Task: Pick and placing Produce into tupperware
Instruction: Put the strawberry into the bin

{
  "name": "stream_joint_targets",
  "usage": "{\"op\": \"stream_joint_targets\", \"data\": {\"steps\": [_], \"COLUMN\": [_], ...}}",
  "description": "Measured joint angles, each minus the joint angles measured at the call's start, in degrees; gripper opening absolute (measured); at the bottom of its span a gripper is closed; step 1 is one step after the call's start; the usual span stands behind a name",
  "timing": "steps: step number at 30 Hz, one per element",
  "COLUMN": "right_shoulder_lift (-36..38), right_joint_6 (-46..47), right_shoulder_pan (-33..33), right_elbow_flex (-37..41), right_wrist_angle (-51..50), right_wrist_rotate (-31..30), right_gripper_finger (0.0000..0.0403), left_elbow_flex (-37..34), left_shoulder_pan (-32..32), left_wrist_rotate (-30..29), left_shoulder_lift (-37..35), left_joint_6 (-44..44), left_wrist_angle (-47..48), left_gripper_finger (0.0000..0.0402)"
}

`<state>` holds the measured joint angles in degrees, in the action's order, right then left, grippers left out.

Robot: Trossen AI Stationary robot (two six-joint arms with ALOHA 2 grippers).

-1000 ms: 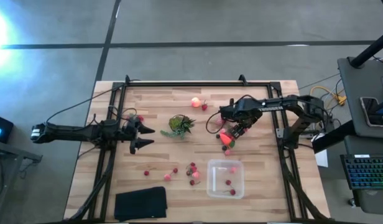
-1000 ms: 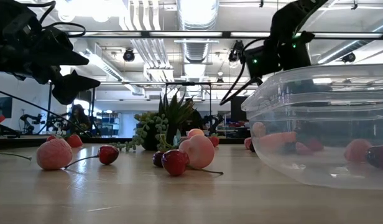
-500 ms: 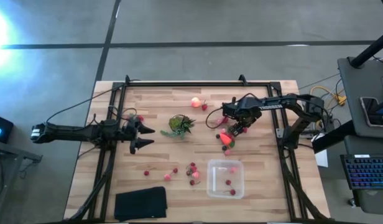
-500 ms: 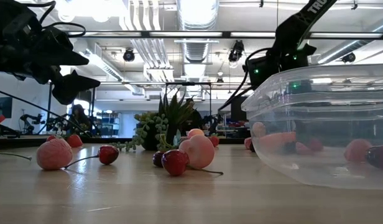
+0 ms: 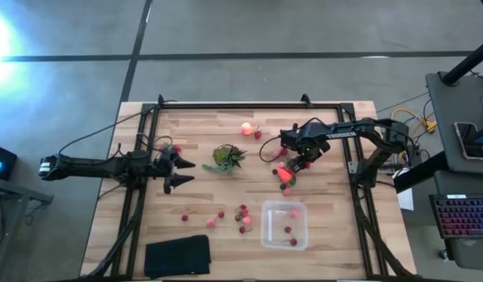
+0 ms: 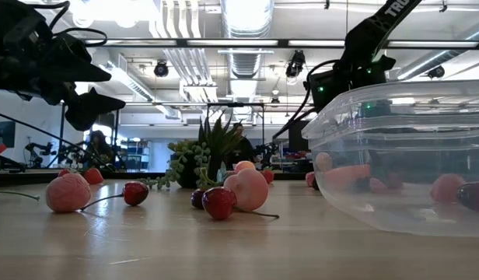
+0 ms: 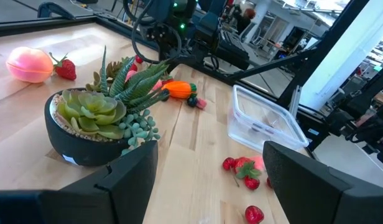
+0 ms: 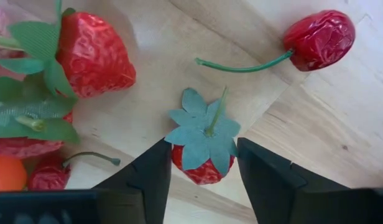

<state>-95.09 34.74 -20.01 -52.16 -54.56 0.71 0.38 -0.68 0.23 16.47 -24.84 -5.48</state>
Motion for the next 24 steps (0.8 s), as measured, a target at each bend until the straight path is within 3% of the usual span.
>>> {"op": "stream_joint_targets", "data": {"steps": [7, 18, 24], "right_shoulder_lift": [0.2, 6.7, 13.0], "right_joint_6": [0.4, 4.6, 8.6], "right_shoulder_pan": [0.1, 1.7, 10.1], "right_elbow_flex": [0.0, -3.7, -11.8], "right_wrist_angle": [-0.1, -4.9, -10.7], "right_wrist_rotate": [2.0, 3.0, 13.9], "right_gripper_finger": [0.0143, 0.0145, 0.0149], "left_elbow_flex": [0.0, 0.0, 0.0], "left_shoulder_pan": [0.0, 0.0, 0.0], "left_wrist_rotate": [0.0, 0.0, 0.0], "left_shoulder_lift": [0.0, 0.0, 0.0], "left_joint_6": [0.0, 0.0, 0.0], "left_wrist_angle": [0.0, 0.0, 0.0], "left_gripper_finger": [0.0277, 0.0277, 0.0277]}}
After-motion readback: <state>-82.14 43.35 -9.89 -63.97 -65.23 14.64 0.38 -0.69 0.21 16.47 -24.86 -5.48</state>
